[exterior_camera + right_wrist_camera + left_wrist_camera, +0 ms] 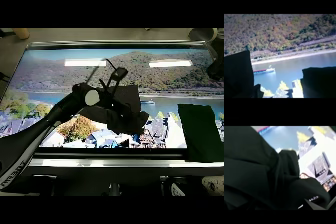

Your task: Fold the shirts.

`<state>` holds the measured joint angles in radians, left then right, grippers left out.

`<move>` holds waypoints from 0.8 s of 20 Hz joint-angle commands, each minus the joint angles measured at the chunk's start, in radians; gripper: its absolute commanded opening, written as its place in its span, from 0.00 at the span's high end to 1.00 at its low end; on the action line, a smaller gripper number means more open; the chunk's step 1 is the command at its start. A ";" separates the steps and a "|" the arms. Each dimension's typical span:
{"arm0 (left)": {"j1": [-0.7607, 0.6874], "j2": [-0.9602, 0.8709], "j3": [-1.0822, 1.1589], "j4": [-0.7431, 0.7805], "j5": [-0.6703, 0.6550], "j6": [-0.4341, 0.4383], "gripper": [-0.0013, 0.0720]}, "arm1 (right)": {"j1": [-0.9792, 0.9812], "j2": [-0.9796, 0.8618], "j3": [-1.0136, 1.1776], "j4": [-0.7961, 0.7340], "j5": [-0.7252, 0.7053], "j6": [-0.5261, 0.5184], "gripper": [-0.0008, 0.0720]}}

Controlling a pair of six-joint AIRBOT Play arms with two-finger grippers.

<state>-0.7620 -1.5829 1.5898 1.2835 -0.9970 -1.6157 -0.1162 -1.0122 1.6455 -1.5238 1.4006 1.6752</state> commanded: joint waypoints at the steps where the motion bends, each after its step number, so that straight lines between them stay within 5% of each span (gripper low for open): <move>1: 0.039 -0.028 -0.014 0.103 -0.169 -0.056 0.00 | 0.000 -0.037 -0.003 0.025 0.165 -0.009 0.21; 5: 0.390 0.045 -0.024 0.174 -0.294 -0.056 0.00 | 0.001 -0.160 -0.140 0.277 0.178 -0.063 0.19; 6: 0.475 0.043 -0.045 0.163 -0.305 -0.072 0.00 | 0.001 -0.184 -0.207 0.342 0.170 -0.094 0.10; 9: 0.684 0.040 -0.177 -0.013 -0.232 -0.095 0.00 | 0.000 -0.224 -0.440 0.397 0.082 -0.166 0.10; 16: 0.710 -0.066 -0.326 -0.198 0.003 -0.071 0.00 | 0.001 -0.254 -0.721 0.577 -0.037 -0.284 0.05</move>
<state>-0.0578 -1.6066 1.2991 1.1675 -1.0851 -1.6989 -0.1154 -1.2522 1.0142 -1.0271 1.4113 1.4490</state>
